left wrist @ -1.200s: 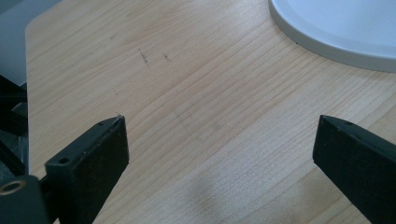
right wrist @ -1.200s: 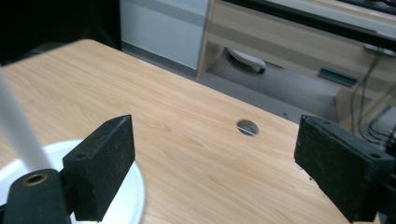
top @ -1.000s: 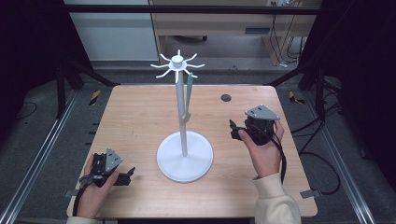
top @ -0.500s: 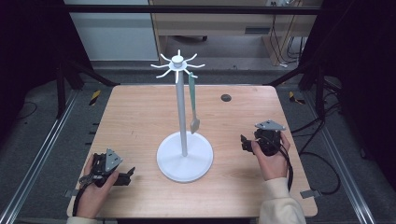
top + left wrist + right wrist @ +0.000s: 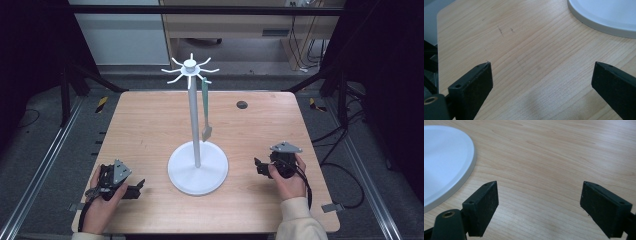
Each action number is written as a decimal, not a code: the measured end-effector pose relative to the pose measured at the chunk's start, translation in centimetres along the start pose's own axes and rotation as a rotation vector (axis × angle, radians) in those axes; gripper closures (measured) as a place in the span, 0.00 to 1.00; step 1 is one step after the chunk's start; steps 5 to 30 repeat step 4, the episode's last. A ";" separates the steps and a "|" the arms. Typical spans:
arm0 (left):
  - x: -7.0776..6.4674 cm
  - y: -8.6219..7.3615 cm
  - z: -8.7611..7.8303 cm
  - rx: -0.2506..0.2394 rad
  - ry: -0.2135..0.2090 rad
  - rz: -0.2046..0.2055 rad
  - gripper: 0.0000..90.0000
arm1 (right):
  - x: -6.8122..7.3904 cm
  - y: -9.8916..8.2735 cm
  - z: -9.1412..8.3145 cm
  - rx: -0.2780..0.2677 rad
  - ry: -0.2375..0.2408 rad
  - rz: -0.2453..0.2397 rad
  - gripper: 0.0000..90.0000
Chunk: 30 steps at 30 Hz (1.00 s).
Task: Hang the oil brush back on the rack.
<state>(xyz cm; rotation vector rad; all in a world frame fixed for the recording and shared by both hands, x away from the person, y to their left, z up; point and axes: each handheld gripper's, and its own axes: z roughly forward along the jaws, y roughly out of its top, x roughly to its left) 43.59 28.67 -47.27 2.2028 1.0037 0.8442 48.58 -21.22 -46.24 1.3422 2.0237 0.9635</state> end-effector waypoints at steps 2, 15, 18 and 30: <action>0.0 0.0 -0.1 -0.003 0.001 -0.001 0.03 | 0.2 0.1 0.1 -0.001 0.001 -0.007 0.16; 0.0 0.0 0.0 -0.005 0.001 0.001 0.03 | 0.2 0.1 0.2 0.003 -0.001 -0.013 0.16; 0.0 0.0 0.0 -0.005 0.001 0.001 0.03 | 0.2 0.1 0.2 0.003 -0.001 -0.013 0.16; 0.0 0.0 0.0 -0.005 0.001 0.001 0.03 | 0.2 0.1 0.2 0.003 -0.001 -0.013 0.16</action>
